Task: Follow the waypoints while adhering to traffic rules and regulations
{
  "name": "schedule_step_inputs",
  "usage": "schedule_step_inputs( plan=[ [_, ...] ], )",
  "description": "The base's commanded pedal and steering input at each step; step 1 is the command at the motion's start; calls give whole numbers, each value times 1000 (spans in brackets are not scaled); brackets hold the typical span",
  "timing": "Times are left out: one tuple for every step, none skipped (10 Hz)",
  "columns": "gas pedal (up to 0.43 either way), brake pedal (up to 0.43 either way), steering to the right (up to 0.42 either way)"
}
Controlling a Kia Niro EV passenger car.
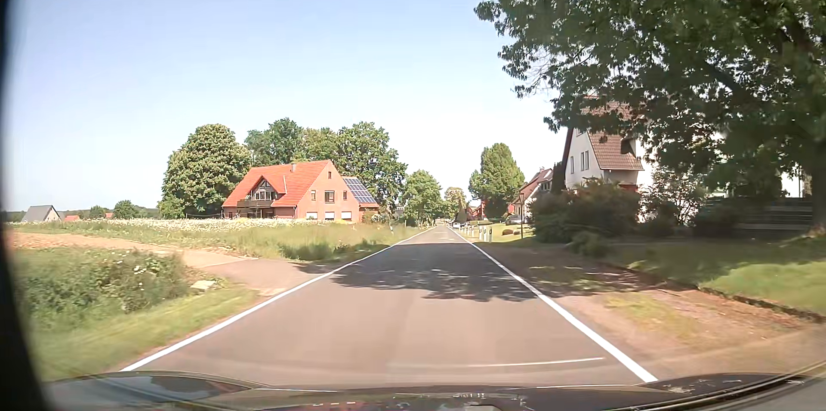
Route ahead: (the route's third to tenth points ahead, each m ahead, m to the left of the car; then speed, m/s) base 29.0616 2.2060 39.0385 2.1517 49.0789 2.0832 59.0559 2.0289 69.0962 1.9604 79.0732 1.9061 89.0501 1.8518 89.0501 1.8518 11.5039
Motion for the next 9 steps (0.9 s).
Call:
schedule_step_inputs(
  plan=[
    [177, 0, 6],
    [177, 0, 6],
    [177, 0, 5],
    [157, 0, 5],
    [157, 0, 4],
    [150, 0, 3],
    [130, 0, 0],
    [118, 0, 0],
    [118, 0, -1]
  ],
)
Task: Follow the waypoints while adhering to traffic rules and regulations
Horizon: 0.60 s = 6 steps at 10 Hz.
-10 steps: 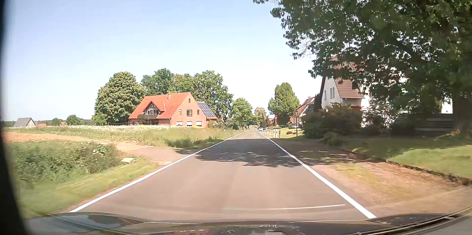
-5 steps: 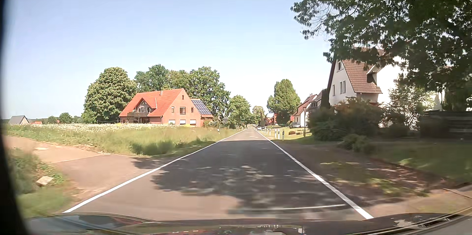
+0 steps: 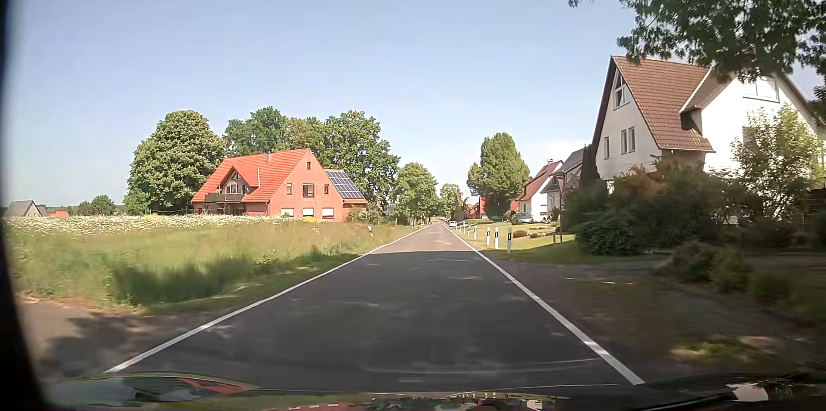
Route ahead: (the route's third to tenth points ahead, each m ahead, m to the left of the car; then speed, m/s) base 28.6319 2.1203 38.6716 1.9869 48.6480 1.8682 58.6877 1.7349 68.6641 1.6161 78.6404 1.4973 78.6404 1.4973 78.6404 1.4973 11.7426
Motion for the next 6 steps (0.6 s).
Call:
schedule_step_inputs(
  plan=[
    [118, 0, -1],
    [110, 0, -2],
    [110, 0, -3],
    [110, 0, -3],
    [110, 0, -3],
    [110, 0, -2]
  ],
)
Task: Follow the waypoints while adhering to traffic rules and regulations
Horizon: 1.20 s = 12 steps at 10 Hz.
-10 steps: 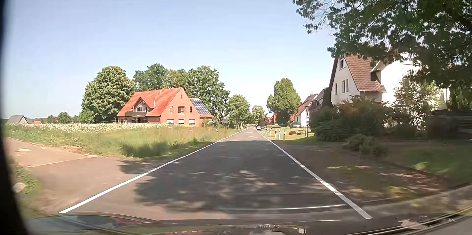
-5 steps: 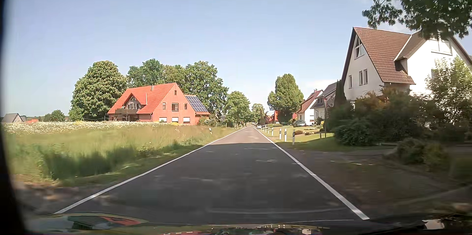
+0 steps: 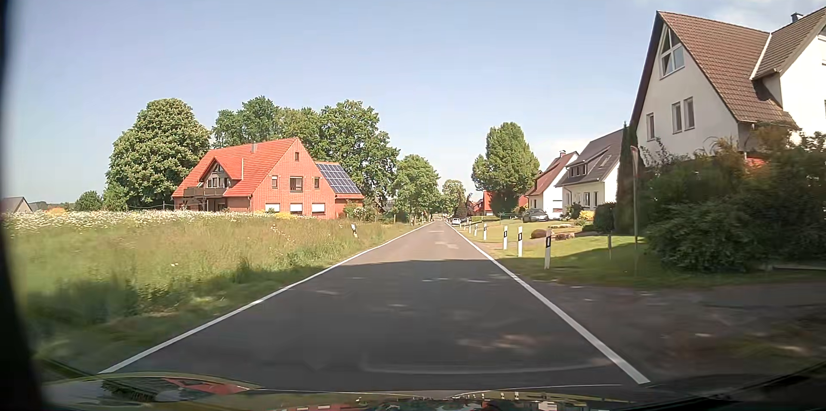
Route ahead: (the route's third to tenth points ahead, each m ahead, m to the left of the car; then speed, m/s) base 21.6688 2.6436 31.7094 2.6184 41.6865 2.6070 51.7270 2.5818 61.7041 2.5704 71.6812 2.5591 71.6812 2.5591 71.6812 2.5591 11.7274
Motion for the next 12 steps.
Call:
schedule_step_inputs(
  plan=[
    [110, 0, -2],
    [110, 0, -1],
    [110, 0, -1],
    [110, 0, -1],
    [110, 0, 0],
    [110, 0, 0],
    [110, 0, 0],
    [110, 0, 0],
    [110, 0, 0],
    [110, 0, 0],
    [98, 0, 0],
    [98, 0, 0]
  ],
)
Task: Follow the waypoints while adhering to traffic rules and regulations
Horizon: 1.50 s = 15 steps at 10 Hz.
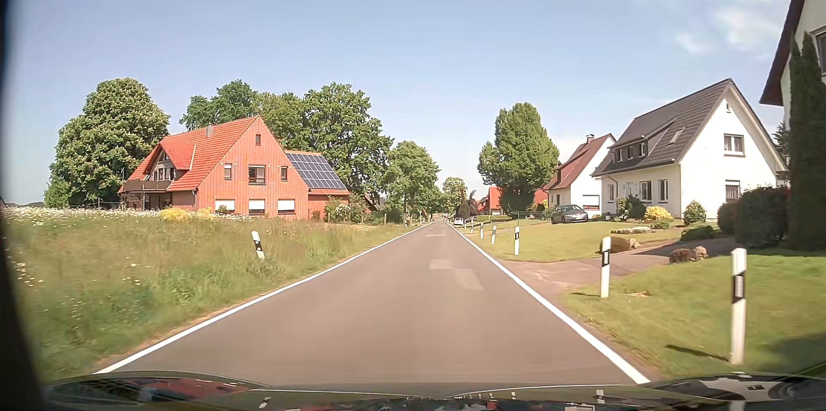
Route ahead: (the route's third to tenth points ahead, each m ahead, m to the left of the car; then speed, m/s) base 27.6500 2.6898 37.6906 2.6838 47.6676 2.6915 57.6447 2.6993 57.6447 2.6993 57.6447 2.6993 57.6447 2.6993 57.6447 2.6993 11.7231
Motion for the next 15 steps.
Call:
schedule_step_inputs(
  plan=[
    [98, 0, 0],
    [98, 0, 0],
    [98, 0, 0],
    [98, 0, 0],
    [87, 0, 0],
    [87, 0, 0],
    [87, 0, 0],
    [67, 0, 0],
    [8, 0, 0],
    [0, 0, 0],
    [0, 0, 0],
    [0, 0, 0],
    [0, 0, 0],
    [0, 0, 0],
    [0, 0, 0]
  ],
)
